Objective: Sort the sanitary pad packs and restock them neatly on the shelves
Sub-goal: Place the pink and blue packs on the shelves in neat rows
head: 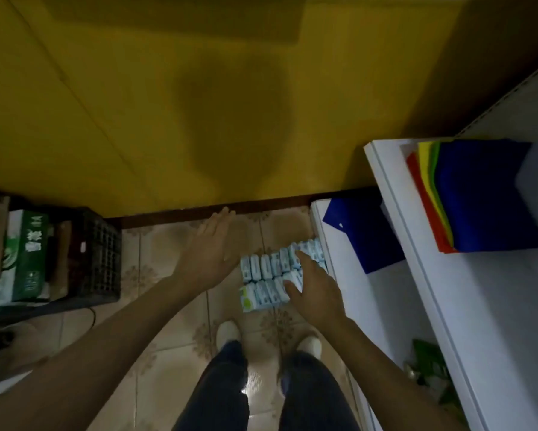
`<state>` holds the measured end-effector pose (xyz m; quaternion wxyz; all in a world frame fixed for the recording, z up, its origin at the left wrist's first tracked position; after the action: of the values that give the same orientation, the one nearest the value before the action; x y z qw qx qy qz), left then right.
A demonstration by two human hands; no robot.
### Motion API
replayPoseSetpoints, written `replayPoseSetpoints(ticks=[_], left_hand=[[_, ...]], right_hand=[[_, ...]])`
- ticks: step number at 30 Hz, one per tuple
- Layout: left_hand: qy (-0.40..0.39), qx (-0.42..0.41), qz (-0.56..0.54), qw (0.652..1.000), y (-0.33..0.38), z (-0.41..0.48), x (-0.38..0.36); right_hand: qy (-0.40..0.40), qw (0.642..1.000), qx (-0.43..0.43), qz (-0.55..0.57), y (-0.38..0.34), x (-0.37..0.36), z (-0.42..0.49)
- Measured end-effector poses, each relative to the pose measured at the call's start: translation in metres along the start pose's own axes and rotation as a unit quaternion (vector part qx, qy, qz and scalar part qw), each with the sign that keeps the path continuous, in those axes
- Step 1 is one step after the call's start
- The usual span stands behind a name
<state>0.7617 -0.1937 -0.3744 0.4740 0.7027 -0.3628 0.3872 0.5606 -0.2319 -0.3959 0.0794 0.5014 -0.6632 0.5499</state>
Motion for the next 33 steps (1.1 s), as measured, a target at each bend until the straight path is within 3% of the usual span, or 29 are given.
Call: replayPoseSetpoints(ticks=[3,7,11,14,18,22,25,29,33], left_hand=[[-0.038,0.032,-0.038,0.998,-0.027,0.008,-0.042],[-0.102,0.088,-0.053,0.989,-0.073,0.016,-0.125],[-0.189,0.189,-0.106,0.958,-0.114,0.014,-0.236],[-0.260,0.239,-0.174,0.919,-0.130,0.009,-0.330],[-0.298,0.283,-0.217,0.885,-0.149,0.012,-0.450],[-0.346,0.292,-0.144,0.880,-0.171,0.038,-0.560],[-0.317,0.301,-0.124,0.891,-0.184,0.074,-0.620],[-0.213,0.366,-0.151,0.893,-0.213,0.117,-0.671],[-0.231,0.362,-0.183,0.884,-0.224,0.138,-0.693]], right_hand=[[-0.040,0.997,-0.063,0.033,0.038,-0.022,0.020],[-0.096,0.988,-0.117,-0.012,0.103,-0.070,0.049],[-0.180,0.969,-0.157,-0.060,0.175,-0.145,0.076],[-0.232,0.954,-0.163,-0.094,0.225,-0.204,0.096],[-0.269,0.942,-0.148,-0.135,0.295,-0.276,0.131],[-0.269,0.937,-0.116,-0.188,0.357,-0.345,0.183],[-0.252,0.938,-0.084,-0.223,0.388,-0.390,0.227],[-0.218,0.939,-0.069,-0.258,0.415,-0.427,0.271],[-0.245,0.925,-0.046,-0.288,0.416,-0.446,0.281]])
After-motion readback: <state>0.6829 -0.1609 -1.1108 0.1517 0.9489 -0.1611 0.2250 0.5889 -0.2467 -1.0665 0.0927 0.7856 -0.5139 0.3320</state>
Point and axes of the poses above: each hand's wrist, its own z-axis towards the middle knuckle, its own x-axis out of the back of the hand, y = z × x, the point moved 9 cm from there along z, towards the middle knuckle, and after that the axes turned 8 degrees about z, right-handed, at the moved point
